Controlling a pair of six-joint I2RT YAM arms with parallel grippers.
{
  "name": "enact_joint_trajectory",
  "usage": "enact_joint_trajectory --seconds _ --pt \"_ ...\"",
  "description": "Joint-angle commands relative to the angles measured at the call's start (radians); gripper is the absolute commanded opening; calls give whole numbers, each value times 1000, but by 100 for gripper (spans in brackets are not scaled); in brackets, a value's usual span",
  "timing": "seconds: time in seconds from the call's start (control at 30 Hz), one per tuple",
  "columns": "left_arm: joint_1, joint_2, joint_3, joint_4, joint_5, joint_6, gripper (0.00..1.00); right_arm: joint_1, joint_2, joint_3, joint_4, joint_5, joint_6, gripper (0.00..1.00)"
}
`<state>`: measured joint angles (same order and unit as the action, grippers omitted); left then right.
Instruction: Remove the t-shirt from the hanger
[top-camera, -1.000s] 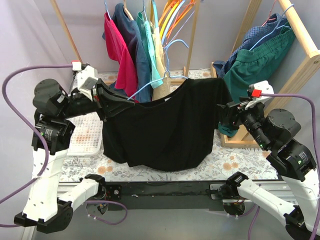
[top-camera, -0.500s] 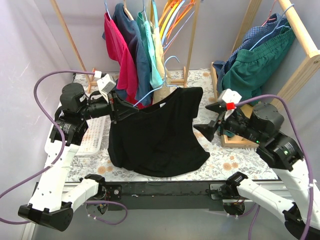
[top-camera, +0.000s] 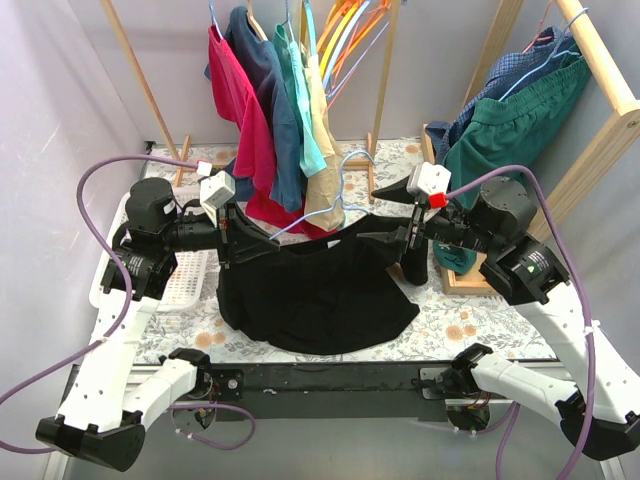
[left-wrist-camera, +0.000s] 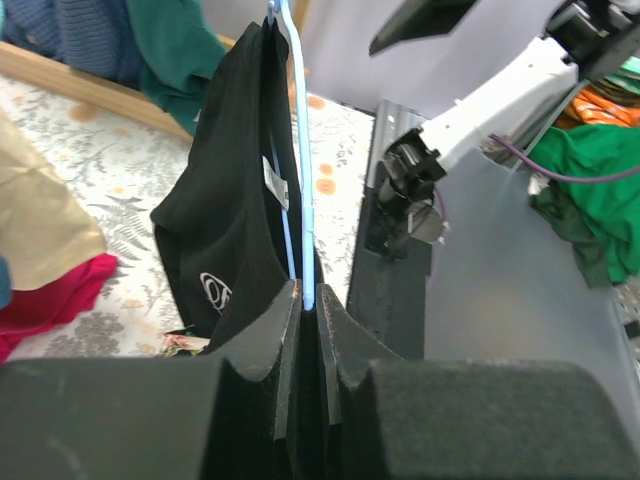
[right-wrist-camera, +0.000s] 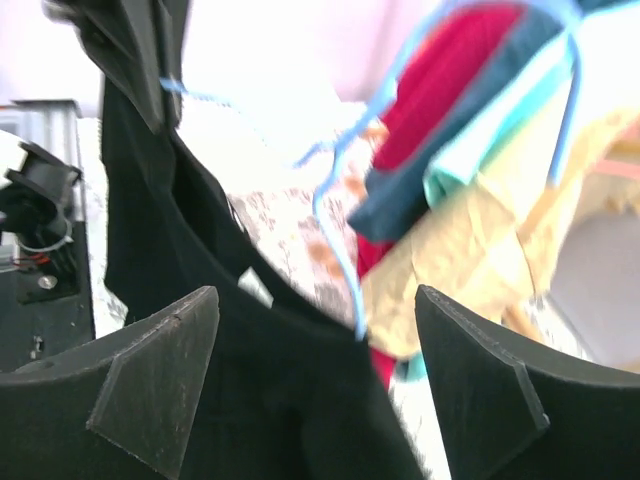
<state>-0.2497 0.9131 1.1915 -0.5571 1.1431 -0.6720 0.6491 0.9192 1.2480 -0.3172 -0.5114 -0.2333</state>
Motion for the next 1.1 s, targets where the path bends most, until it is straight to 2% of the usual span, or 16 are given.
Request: enact_joint_trajectory --seconds 0.0,0.13,0.3,0.53,0.57,0.6,0.67,0.7,0.77,0.9,0.93,1.03,1.07 --pt "6 -28 -12 2 108 20 0 -2 4 38 136 -140 3 85" --pt "4 -20 -23 -6 125 23 0 -2 24 19 188 -182 15 84" --pt "1 4 -21 -7 133 25 0 -2 85 24 246 -263 48 72" --pt "-3 9 -26 -6 107 25 0 -2 164 4 343 -351 113 63" --pt "-3 9 -27 -6 96 20 0 0 165 -5 366 -357 130 60" --pt "-3 9 -33 0 87 17 0 0 164 -15 389 -361 146 47" --pt "-5 10 -41 8 49 6 0 0 159 -44 446 -365 190 29" --pt "-5 10 -43 13 38 -3 0 0 159 -51 454 -365 199 15" --pt "-6 12 -44 13 12 -8 0 0 156 -64 464 -349 219 2" --pt "-5 6 -50 25 -72 -29 0 0 138 -73 428 -274 200 1" --pt "-6 3 -49 28 -89 -37 20 0 130 -68 409 -236 186 1" --pt "-6 -20 -46 46 -164 -60 35 0 110 -62 333 -182 121 1" --pt "-6 -43 -44 54 -201 -73 55 0 106 -61 319 -171 106 1"
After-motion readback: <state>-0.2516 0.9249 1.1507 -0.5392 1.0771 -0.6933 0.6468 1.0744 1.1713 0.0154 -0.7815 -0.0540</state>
